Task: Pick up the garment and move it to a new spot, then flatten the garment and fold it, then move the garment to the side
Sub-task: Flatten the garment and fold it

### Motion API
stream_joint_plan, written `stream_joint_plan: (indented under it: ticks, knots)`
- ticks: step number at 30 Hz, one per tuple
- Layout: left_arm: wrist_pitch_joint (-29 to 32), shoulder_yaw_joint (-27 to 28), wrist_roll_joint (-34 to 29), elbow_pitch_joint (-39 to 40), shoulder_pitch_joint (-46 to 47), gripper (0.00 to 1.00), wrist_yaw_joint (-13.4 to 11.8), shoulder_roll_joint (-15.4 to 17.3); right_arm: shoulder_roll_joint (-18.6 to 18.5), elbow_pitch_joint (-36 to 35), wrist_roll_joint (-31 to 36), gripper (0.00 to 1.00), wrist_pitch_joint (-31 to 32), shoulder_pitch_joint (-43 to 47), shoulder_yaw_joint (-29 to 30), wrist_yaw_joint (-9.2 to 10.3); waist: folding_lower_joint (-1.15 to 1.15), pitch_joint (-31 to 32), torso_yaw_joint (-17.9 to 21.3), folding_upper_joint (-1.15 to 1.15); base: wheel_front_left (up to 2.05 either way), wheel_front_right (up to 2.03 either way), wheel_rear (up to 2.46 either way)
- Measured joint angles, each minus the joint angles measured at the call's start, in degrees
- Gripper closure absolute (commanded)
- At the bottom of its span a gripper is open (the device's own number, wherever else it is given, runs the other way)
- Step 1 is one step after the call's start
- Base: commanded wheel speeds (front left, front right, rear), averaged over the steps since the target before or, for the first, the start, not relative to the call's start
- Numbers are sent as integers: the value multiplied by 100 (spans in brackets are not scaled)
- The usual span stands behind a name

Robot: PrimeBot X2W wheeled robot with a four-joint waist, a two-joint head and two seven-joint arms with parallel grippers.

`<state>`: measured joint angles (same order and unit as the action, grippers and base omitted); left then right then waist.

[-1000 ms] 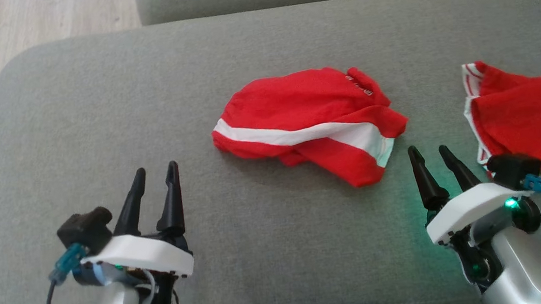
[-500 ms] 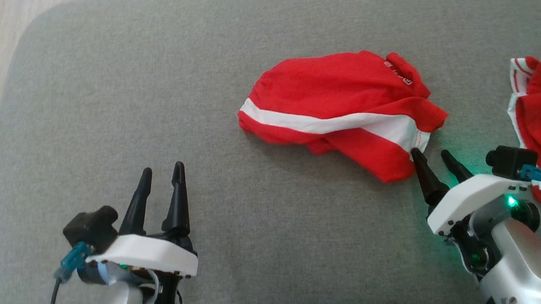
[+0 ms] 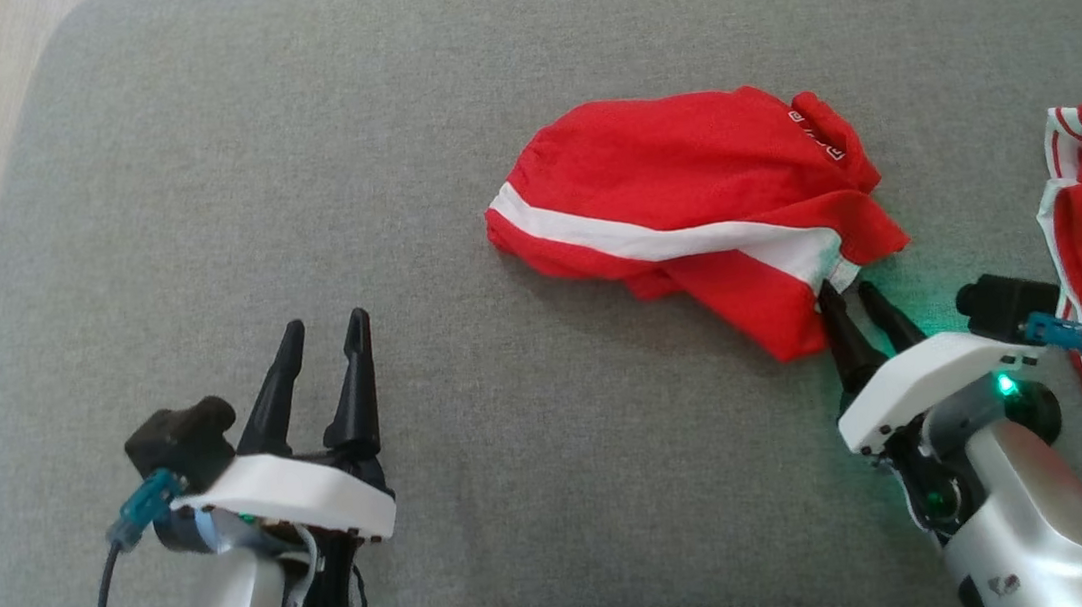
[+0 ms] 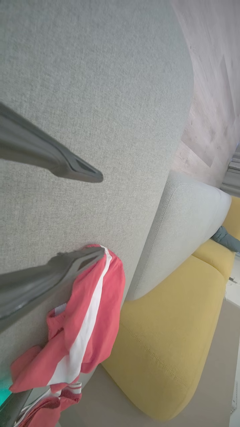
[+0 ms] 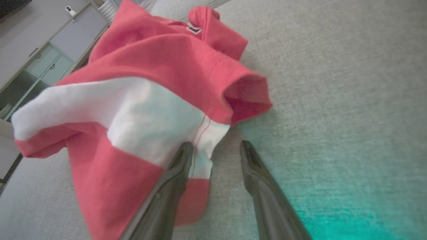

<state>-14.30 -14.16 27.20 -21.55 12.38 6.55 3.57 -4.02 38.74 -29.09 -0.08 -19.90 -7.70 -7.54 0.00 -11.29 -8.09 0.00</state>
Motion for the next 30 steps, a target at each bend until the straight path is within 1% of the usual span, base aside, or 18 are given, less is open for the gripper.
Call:
stream_joint_plan:
  ticks: [1, 2, 3, 4, 7, 8, 9, 10, 11, 15, 22, 26, 27, 30]
  knots:
    - [0, 0, 0, -5, 0, 0, 0, -1, 0, -1, -45, 28, 0, -7, -53, 0, 0, -4, -1, 0, 0, 0, 0]
    - [0, 0, -15, -5, 0, 0, 0, -1, 0, -2, -96, 20, 0, -18, -105, 0, 0, -9, -2, 0, 0, 0, 0]
    - [0, 0, -38, -7, 0, 0, 0, -3, -1, -2, -132, 5, 0, -36, -142, 0, 0, -14, -3, 0, 0, 0, 0]
    - [0, 0, -41, -9, 0, 0, 0, -4, -4, -2, -167, 0, -1, -61, -172, 0, 0, -18, -3, 0, 0, 0, 0]
    - [0, -1, -41, -15, 2, 0, 1, -8, -22, -3, -244, 0, -38, -86, -286, 0, 0, -39, -9, 0, 0, 0, 0]
    - [0, -2, -41, -24, 5, 0, 1, -10, -40, -2, -278, 2, -40, -88, -320, 0, 0, -43, -15, 0, 0, 0, 0]
    - [0, -2, -41, -33, 5, 0, 1, -11, -52, 2, -304, 39, -40, -96, -348, 0, 0, -44, -19, 0, 0, 0, 0]
    - [0, -2, -41, -34, 7, 0, 1, -11, -70, 7, -335, 95, -33, -108, -398, 0, 0, -47, -22, 0, 0, 0, 0]
    - [0, -2, -41, -38, 9, 0, 1, -11, -91, 18, -350, 100, -33, -125, -464, 0, 0, -50, -26, 0, 0, 0, 0]
    - [0, 1, -42, -65, 35, 0, 1, -12, -168, 111, -459, 100, -15, -179, -679, 0, 0, -17, -31, 0, 0, 0, 0]
    - [0, 18, -48, -98, 33, 0, 2, -13, -307, 176, -638, 100, -100, -115, -770, 0, 0, 209, 52, 0, 0, 0, 0]
    - [0, 26, -52, -100, -68, 0, 2, -14, -571, 24, -560, 100, -99, 112, -909, 0, 0, 402, 147, 0, 0, 0, 0]
    - [0, 26, -52, -100, -68, 0, 2, -14, -571, 24, -560, 100, -99, 112, -909, 0, 0, 402, 147, 0, 0, 0, 0]
    - [0, 34, -98, -100, -164, 0, 1, -13, -811, -291, -503, 100, -43, 314, -933, 0, 0, 547, 253, 0, 0, 0, 0]
